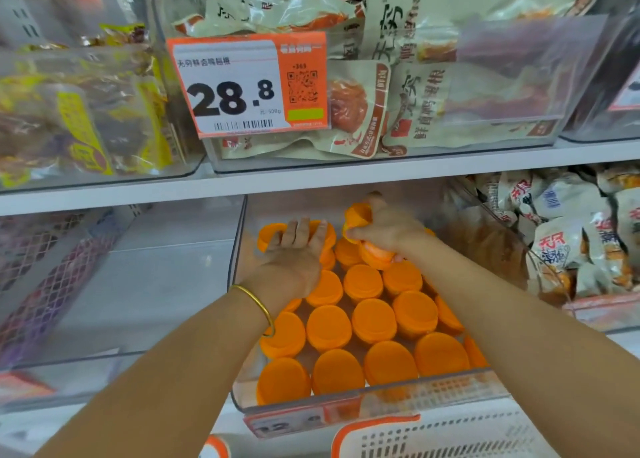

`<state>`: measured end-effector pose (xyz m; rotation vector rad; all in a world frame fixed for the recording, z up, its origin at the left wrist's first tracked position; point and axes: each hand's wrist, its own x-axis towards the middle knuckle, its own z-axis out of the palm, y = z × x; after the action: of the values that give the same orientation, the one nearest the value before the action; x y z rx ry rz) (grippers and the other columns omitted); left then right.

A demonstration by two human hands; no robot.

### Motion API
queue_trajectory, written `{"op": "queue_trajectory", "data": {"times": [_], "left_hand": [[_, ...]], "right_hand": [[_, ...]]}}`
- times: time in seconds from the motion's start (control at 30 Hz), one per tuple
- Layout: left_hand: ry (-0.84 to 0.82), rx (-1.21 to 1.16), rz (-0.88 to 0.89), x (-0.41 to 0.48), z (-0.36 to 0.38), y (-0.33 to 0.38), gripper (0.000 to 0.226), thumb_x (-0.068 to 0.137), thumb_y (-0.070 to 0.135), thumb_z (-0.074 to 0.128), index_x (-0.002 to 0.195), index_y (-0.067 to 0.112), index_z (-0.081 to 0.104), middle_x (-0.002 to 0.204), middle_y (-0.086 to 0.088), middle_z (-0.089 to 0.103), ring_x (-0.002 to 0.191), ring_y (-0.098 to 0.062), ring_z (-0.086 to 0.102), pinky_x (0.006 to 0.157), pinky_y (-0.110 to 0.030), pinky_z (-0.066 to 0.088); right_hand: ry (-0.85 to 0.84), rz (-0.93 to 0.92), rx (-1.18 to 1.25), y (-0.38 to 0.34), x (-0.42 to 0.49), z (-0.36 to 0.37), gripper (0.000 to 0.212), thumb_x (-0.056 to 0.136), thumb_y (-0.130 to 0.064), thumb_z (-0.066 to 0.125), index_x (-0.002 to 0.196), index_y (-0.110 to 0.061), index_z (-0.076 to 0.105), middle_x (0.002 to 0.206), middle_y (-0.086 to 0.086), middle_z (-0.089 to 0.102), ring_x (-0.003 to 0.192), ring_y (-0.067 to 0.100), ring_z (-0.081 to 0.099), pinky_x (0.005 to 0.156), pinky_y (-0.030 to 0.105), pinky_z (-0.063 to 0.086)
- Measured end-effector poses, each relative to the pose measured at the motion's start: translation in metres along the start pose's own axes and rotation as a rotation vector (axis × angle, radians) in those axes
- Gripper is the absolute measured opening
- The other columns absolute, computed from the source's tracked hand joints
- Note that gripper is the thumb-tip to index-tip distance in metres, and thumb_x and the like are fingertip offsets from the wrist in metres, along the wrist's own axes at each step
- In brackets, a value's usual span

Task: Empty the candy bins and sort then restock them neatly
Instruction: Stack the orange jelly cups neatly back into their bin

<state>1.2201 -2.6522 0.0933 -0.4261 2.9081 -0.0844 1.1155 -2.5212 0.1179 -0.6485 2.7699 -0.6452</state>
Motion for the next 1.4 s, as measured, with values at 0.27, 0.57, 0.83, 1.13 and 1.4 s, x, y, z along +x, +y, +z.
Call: {"op": "queue_trajectory", "data": {"times": [0.27,0.57,0.83,1.13,1.4], "left_hand": [[0.145,-0.051,0.046,-0.003,-0.010,0.008,0.062,0.103,0.040,0.023,0.149,0.025,-0.016,0.160,-0.006,-0.010,0.147,-0.024,-0.009,0.119,-0.045,0.003],[0.169,0.003,0.138,0.014,0.007,0.028,0.063,0.101,0.043,0.023,0.149,0.028,-0.015,0.159,-0.003,-0.013,0.147,-0.023,-0.011,0.118,-0.051,-0.001],[0.203,-0.014,0.125,0.016,0.013,0.029,0.062,0.101,0.046,0.022,0.150,0.030,-0.011,0.160,-0.002,-0.010,0.147,-0.022,-0.010,0.118,-0.050,-0.003],[0.219,-0.048,0.111,0.018,0.017,0.030,0.064,0.097,0.057,0.016,0.150,0.032,-0.009,0.160,0.001,-0.008,0.146,-0.021,-0.012,0.117,-0.049,-0.008],[0.223,-0.035,0.105,0.019,0.019,0.032,0.067,0.096,0.059,0.018,0.150,0.031,-0.009,0.160,0.001,-0.008,0.146,-0.022,-0.012,0.116,-0.050,-0.009]], "right_hand": [[-0.170,0.030,0.038,0.006,-0.002,-0.011,0.086,0.078,-0.050,0.070,0.147,-0.028,0.023,0.152,0.000,0.027,0.126,0.029,0.044,0.070,0.038,0.055],[-0.204,0.365,1.530,0.057,-0.015,-0.024,0.027,0.083,-0.023,0.071,0.106,-0.018,0.057,0.113,0.011,0.055,0.100,0.028,0.057,0.073,0.040,0.055],[0.362,0.032,0.662,0.057,0.006,0.003,0.051,0.077,-0.024,0.077,0.120,-0.011,0.052,0.107,0.001,0.051,0.099,0.017,0.051,0.081,0.029,0.042],[0.335,-0.266,0.093,0.068,0.007,0.013,0.031,0.076,-0.010,0.073,0.090,-0.016,0.046,0.095,0.004,0.056,0.088,0.026,0.054,0.078,0.040,0.045],[0.244,-0.302,-0.132,0.065,0.002,0.009,0.032,0.078,0.001,0.062,0.095,-0.016,0.040,0.112,0.008,0.051,0.104,0.030,0.046,0.081,0.037,0.039]]}}
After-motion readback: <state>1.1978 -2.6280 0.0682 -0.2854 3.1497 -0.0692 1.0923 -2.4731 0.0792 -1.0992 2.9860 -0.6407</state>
